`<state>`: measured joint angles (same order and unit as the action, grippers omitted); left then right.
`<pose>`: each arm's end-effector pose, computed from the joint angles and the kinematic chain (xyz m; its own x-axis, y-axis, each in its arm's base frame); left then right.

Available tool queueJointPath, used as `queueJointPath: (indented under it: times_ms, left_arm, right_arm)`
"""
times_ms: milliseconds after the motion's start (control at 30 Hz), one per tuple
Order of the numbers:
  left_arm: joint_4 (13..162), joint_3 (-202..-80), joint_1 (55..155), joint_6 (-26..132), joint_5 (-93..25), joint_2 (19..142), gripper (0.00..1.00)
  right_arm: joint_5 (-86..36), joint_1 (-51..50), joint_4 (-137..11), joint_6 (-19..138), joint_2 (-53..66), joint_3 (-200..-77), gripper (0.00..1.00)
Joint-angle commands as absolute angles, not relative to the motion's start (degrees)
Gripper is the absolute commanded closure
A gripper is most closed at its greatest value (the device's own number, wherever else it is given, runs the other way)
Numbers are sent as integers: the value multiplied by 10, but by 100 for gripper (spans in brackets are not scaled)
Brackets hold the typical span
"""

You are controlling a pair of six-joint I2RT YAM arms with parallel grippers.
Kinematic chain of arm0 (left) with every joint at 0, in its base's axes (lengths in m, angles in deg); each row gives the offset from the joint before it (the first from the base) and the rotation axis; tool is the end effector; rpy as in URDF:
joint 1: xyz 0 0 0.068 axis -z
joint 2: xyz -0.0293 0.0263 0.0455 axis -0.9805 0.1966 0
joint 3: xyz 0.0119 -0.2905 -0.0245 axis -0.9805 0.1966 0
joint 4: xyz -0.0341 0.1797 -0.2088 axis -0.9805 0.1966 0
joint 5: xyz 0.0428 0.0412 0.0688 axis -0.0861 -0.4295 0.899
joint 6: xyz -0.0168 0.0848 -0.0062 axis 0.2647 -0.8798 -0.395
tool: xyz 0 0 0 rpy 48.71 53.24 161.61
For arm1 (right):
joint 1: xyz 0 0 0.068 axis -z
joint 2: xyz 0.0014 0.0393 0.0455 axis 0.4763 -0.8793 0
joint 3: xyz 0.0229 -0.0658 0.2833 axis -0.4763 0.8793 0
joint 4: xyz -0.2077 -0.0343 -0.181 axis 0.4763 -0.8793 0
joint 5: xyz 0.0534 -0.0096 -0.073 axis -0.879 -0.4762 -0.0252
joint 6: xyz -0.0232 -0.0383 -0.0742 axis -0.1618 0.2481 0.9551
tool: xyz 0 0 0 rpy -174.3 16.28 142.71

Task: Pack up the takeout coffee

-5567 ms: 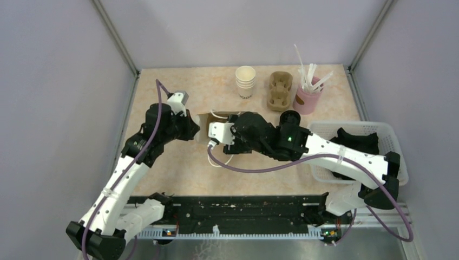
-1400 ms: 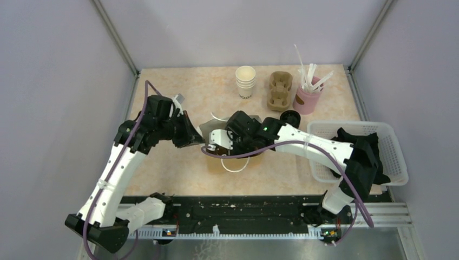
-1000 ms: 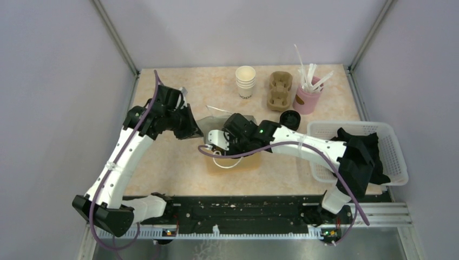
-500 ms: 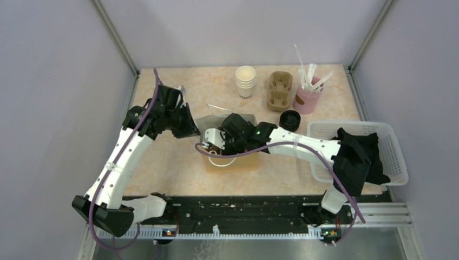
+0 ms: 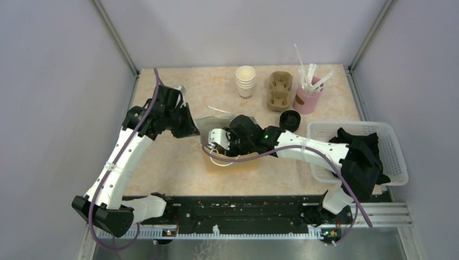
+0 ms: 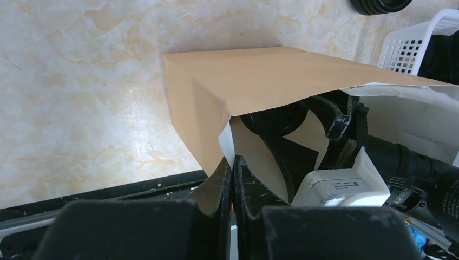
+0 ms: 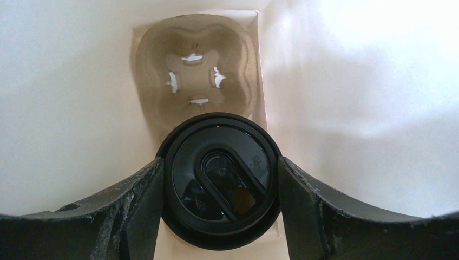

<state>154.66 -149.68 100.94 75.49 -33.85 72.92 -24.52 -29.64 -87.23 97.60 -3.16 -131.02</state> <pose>0.2254 -0.1041 0.3755 -0.8592 -0.2505 -0.4461 -0.0328 0.8971 -0.4406 0.1978 0.3362 0.2396 0.1250 -0.7730 -0.6220 -0.9620 0.0589 -0.2666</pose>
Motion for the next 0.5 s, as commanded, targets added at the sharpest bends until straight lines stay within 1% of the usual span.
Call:
queueJointPath:
  times_ms: [0, 267, 467]
  left_arm:
    - [1536, -1509, 1009, 736, -319, 718, 92]
    - [1540, -1521, 1008, 728, -324, 729, 92]
    - [1542, -1516, 1008, 722, -322, 727, 92]
  right_arm:
    - [-243, -284, -1026, 973, -73, -1245, 88]
    - [-245, -282, -1033, 968, -69, -1277, 89]
    - [-246, -283, -1023, 969, -51, -1242, 88]
